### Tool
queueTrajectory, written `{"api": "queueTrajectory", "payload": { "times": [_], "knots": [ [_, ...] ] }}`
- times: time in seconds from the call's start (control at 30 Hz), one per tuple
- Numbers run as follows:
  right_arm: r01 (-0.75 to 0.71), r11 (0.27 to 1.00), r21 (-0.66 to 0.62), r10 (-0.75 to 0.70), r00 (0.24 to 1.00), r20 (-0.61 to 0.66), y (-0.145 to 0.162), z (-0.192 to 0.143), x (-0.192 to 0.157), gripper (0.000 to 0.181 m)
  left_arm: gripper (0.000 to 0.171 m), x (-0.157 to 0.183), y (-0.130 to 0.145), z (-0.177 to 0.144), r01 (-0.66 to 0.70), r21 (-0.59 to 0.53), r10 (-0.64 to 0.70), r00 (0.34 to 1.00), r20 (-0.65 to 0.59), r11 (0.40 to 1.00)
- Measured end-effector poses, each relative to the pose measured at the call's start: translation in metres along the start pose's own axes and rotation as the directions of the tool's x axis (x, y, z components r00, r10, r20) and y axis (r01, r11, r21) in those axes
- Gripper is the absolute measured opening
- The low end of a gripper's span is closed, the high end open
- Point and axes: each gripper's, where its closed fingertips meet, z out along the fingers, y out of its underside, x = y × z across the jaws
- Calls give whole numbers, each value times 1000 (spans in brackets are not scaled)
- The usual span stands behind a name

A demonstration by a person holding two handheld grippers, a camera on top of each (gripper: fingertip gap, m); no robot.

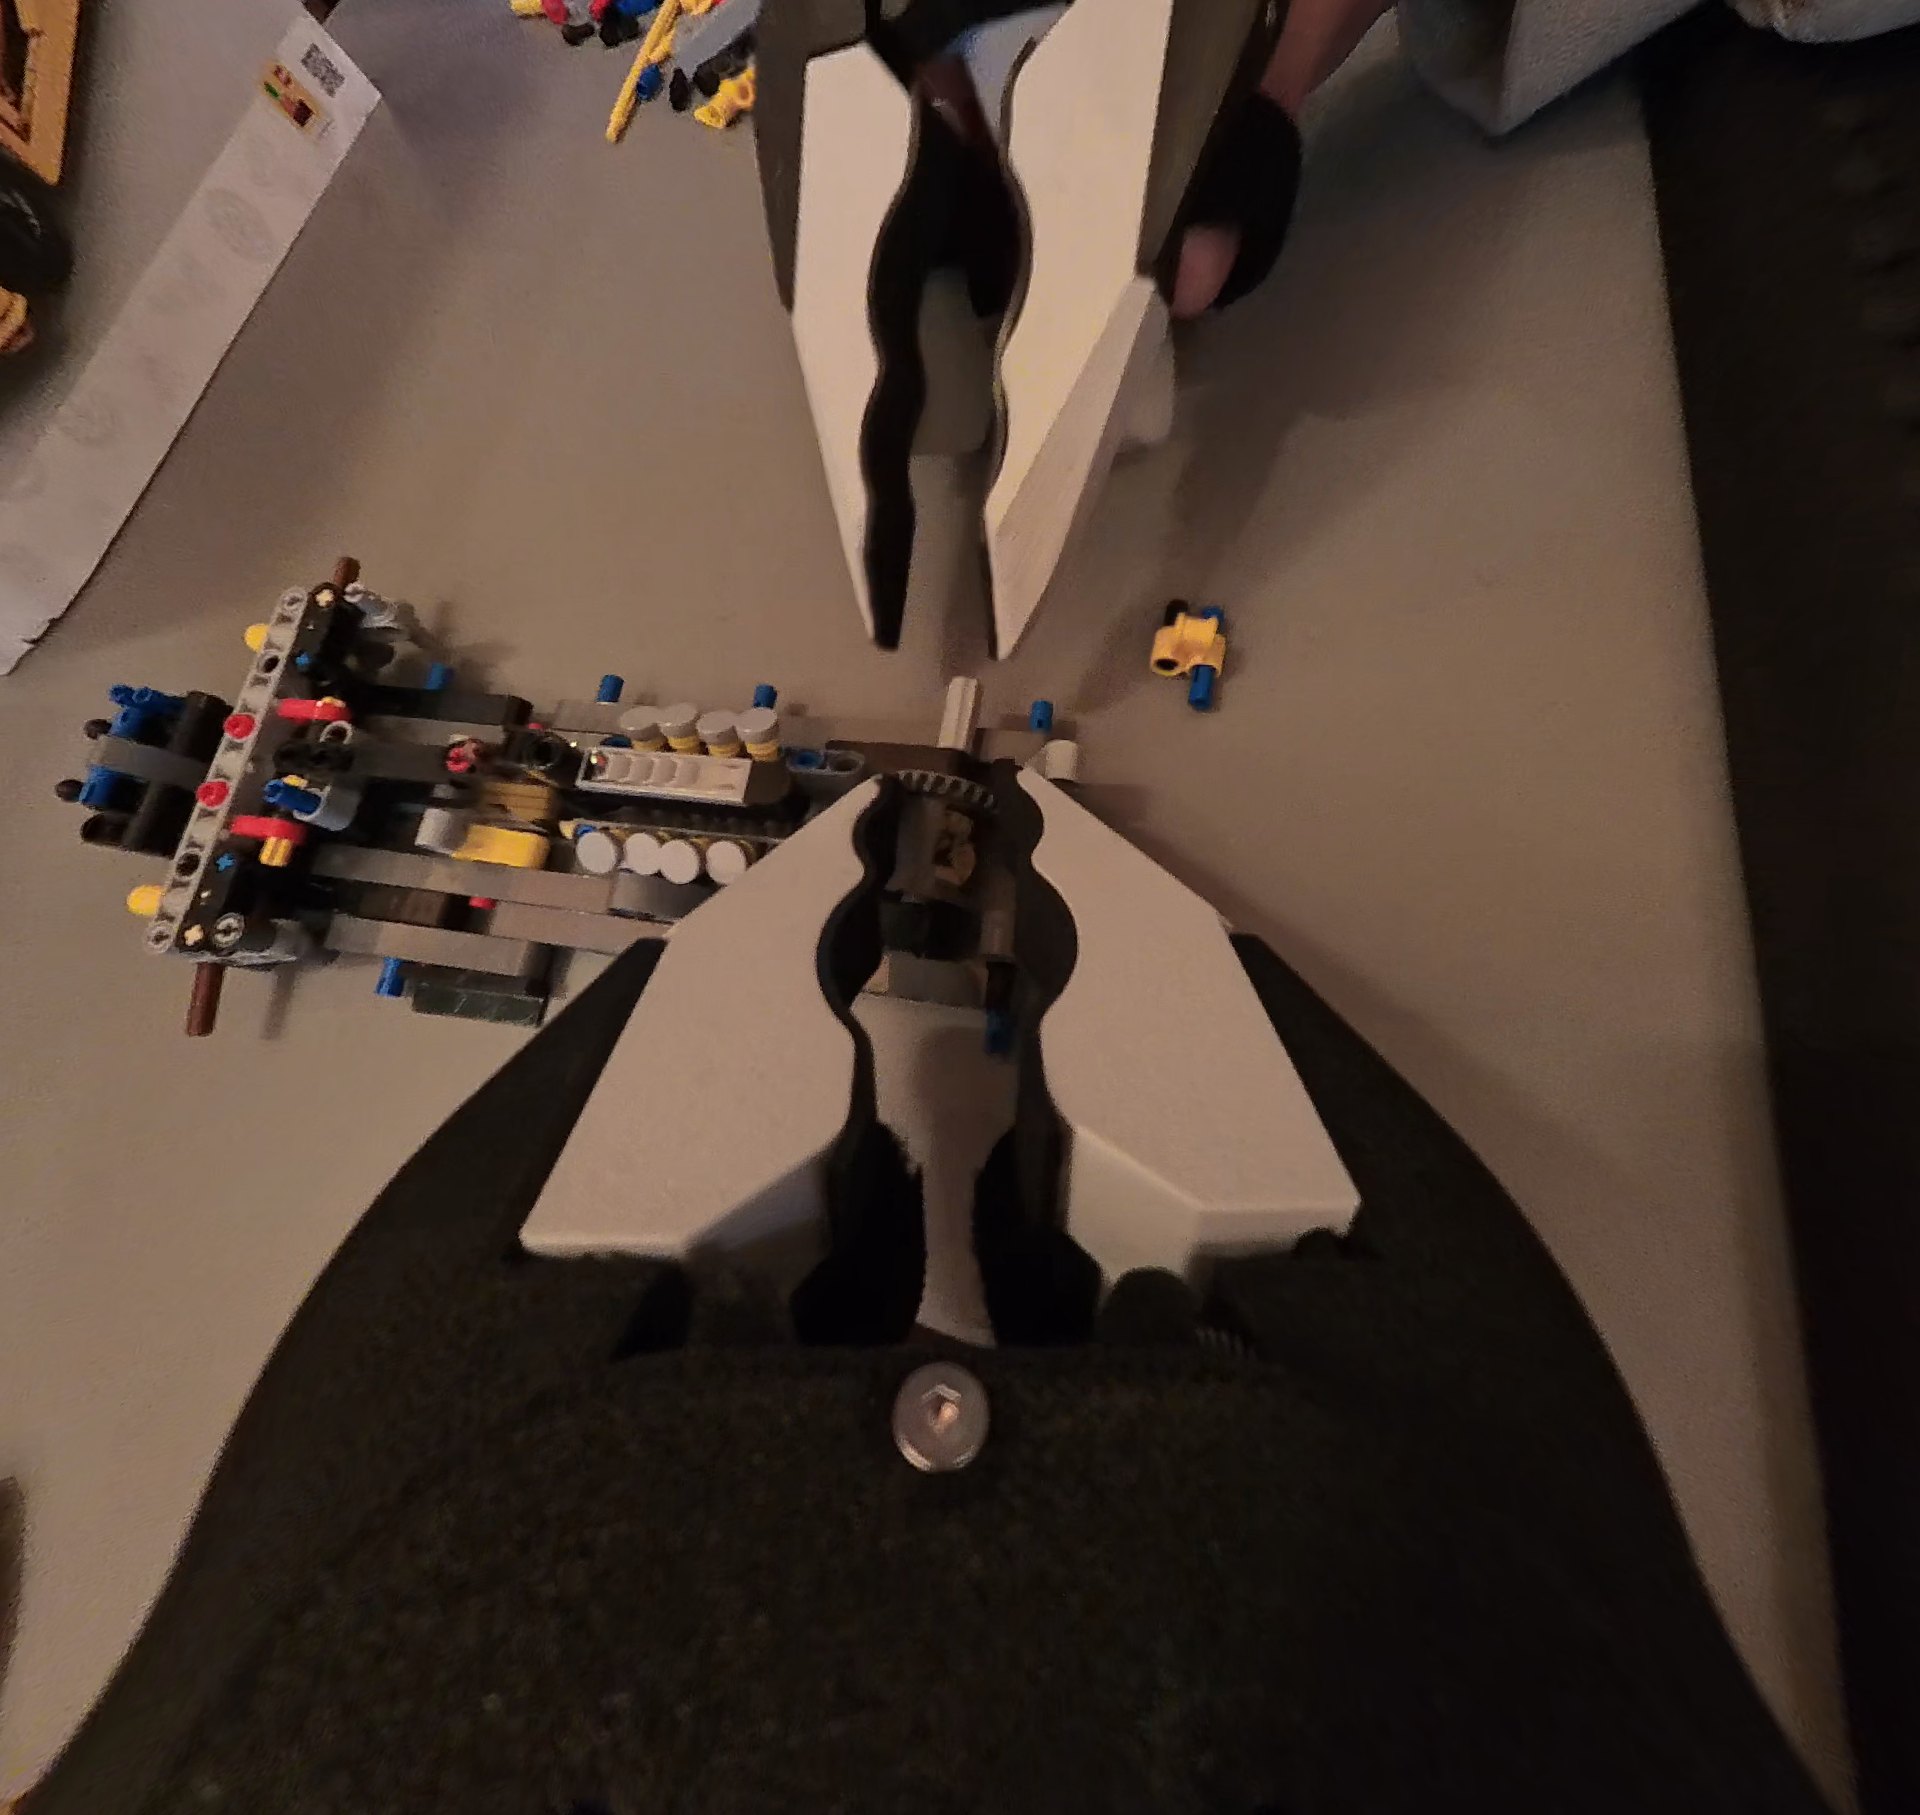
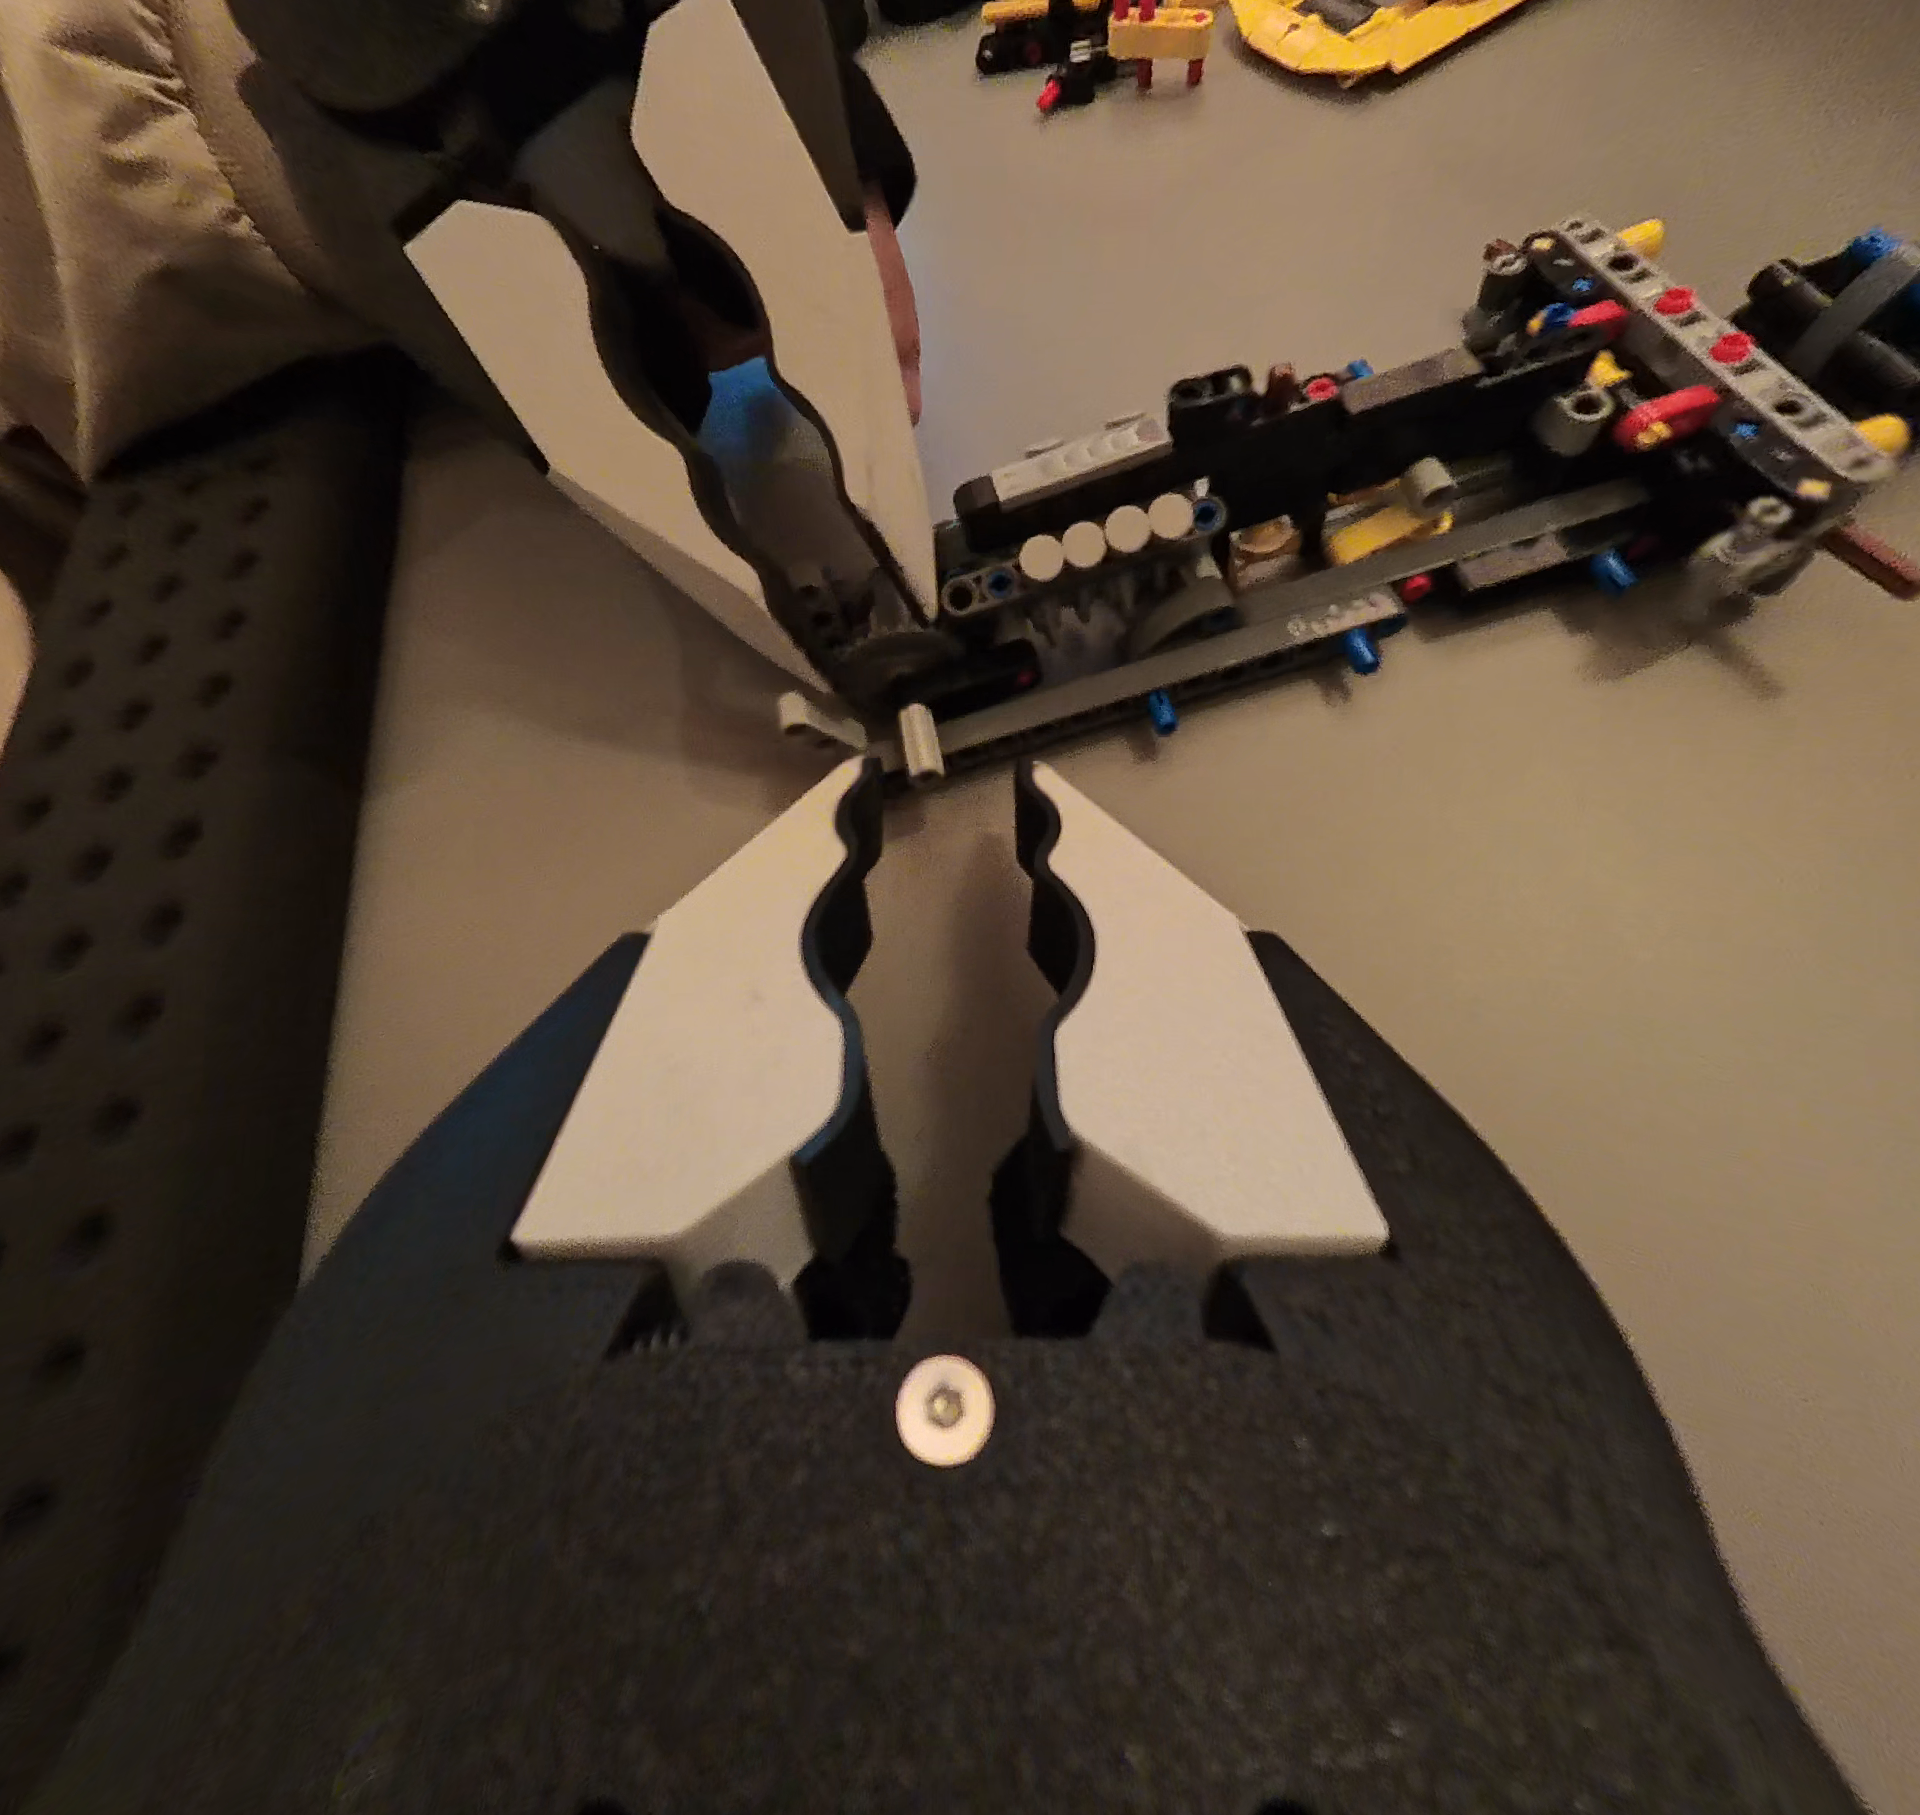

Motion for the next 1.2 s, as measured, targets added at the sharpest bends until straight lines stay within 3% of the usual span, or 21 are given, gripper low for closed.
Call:
{"api": "queueTrajectory", "payload": {
  "times": [0.13,0.23,0.33,0.47,0.53,0.63,1.0,1.1,1.2],
  "knots": [
    [37,999,-40,-38,999,-17,1,10,-4,4,18,0,-2,3,-3,7,3,1000,8,1000],
    [46,998,-33,-47,998,-35,1,5,-1,0,17,-1,-2,4,17,16,-17,1000,11,1000],
    [30,992,-121,-34,999,-35,19,-5,5,0,17,-8,2,2,35,3,-35,998,43,999],
    [39,999,-3,-40,999,-35,1,-7,0,0,17,-10,2,2,40,11,-40,998,40,999],
    [83,997,1,-83,995,-55,-5,4,0,21,17,-10,2,2,35,5,-35,999,40,999],
    [93,993,-73,-99,992,-78,1,17,2,6,17,-10,4,0,39,-1,-39,998,42,999],
    [-40,992,-120,40,999,-5,13,8,-7,6,3,-11,-3,8,46,-7,-45,994,102,999],
    [-25,992,-123,14,996,-93,11,12,1,6,18,-29,-6,5,96,-16,-90,972,218,995],
    [-27,992,-125,8,989,-150,9,14,5,6,34,-38,-4,5,148,-15,-139,956,259,989]
  ]
}}
